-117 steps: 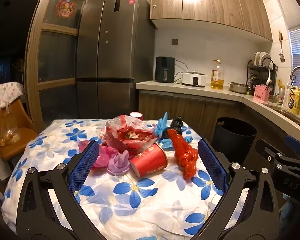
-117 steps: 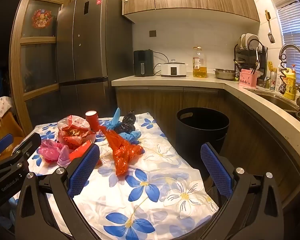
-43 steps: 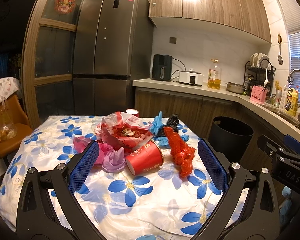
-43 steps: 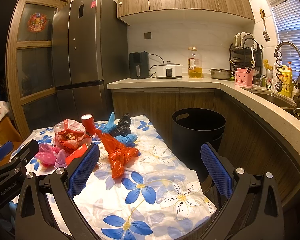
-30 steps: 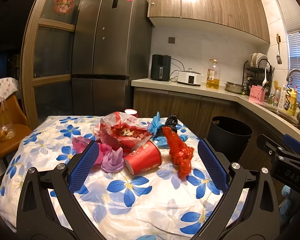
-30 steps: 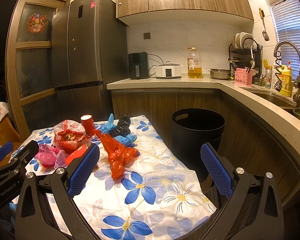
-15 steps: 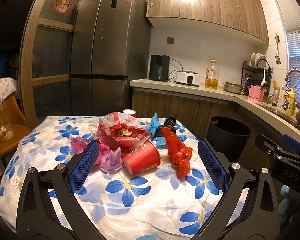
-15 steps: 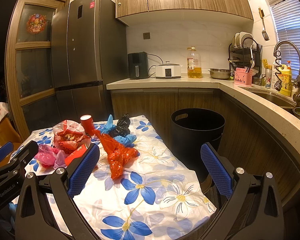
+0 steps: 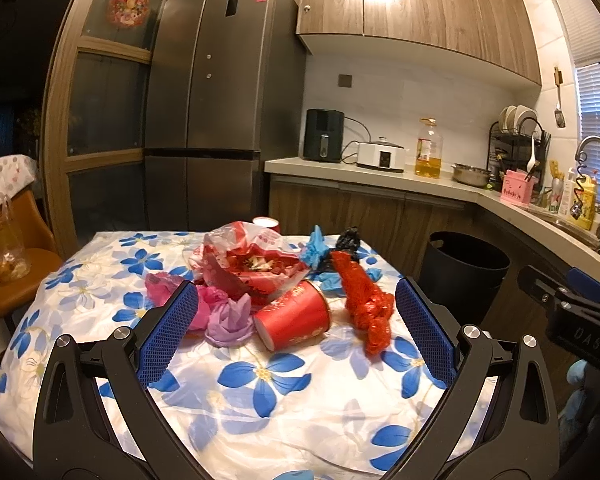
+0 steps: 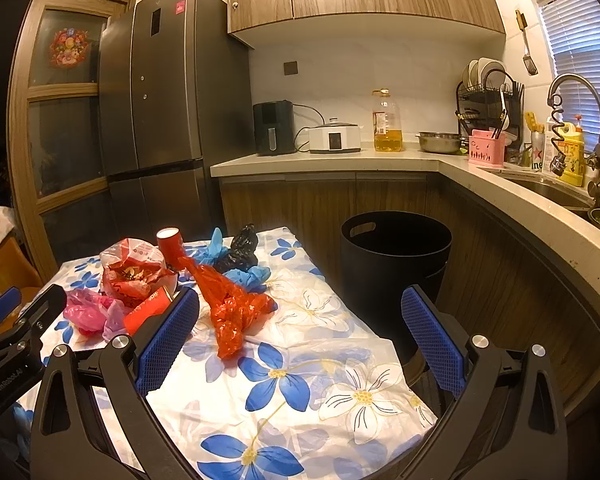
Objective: Collect trash
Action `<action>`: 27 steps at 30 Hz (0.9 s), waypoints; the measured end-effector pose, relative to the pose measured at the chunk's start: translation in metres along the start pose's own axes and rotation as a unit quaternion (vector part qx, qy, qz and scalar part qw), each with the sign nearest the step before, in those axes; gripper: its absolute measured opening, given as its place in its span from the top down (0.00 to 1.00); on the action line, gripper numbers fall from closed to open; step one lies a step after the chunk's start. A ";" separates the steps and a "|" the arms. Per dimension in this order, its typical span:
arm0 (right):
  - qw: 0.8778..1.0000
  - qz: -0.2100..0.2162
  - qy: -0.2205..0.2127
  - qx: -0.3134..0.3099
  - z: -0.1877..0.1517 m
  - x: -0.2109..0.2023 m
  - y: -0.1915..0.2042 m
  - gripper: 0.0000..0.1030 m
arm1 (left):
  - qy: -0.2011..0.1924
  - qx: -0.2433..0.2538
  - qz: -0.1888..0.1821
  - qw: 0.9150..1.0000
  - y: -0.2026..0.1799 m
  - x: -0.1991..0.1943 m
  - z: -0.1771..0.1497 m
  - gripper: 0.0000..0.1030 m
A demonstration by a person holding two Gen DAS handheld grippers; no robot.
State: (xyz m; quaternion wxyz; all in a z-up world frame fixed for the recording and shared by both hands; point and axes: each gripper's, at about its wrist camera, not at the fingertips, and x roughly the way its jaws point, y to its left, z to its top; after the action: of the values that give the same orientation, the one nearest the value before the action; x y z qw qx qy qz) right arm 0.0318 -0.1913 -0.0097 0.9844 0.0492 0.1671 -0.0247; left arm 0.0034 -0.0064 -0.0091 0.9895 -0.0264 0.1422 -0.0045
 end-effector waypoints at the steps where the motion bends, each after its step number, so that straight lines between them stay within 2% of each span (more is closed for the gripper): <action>1: 1.000 0.001 0.000 0.001 -0.001 0.002 0.000 0.05 | -0.001 -0.001 0.004 1.000 0.001 0.001 -0.002 0.06; 8: 1.000 0.010 0.003 0.003 -0.012 0.024 -0.001 0.05 | 0.009 -0.007 0.036 0.999 0.030 0.022 -0.018 0.06; 14: 1.000 0.020 0.010 0.011 -0.023 0.051 -0.001 0.05 | 0.024 -0.031 0.064 0.997 0.061 0.050 -0.034 0.06; 16: 1.000 0.023 0.015 0.010 -0.027 0.061 0.001 0.05 | 0.024 -0.035 0.067 0.997 0.068 0.058 -0.037 0.08; 18: 0.999 0.029 0.023 0.010 -0.030 0.072 0.003 0.05 | 0.023 -0.029 0.071 0.997 0.070 0.067 -0.038 0.10; 20: 0.999 0.038 0.030 0.009 -0.034 0.082 0.007 0.05 | 0.019 -0.011 0.096 0.995 0.074 0.077 -0.038 0.12; 25: 0.998 0.052 0.026 0.002 -0.038 0.101 0.017 0.05 | 0.028 -0.074 0.113 0.990 0.114 0.096 -0.031 0.17; 27: 0.998 0.059 0.027 0.002 -0.040 0.110 0.022 0.05 | 0.040 -0.077 0.120 0.989 0.122 0.109 -0.031 0.24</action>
State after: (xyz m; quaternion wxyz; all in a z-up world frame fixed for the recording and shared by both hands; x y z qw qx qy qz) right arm 0.1243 -0.1688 -0.0815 0.9792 0.0619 0.1900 0.0339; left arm 0.0995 0.1124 -0.0757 0.9713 -0.0855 0.1836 0.1247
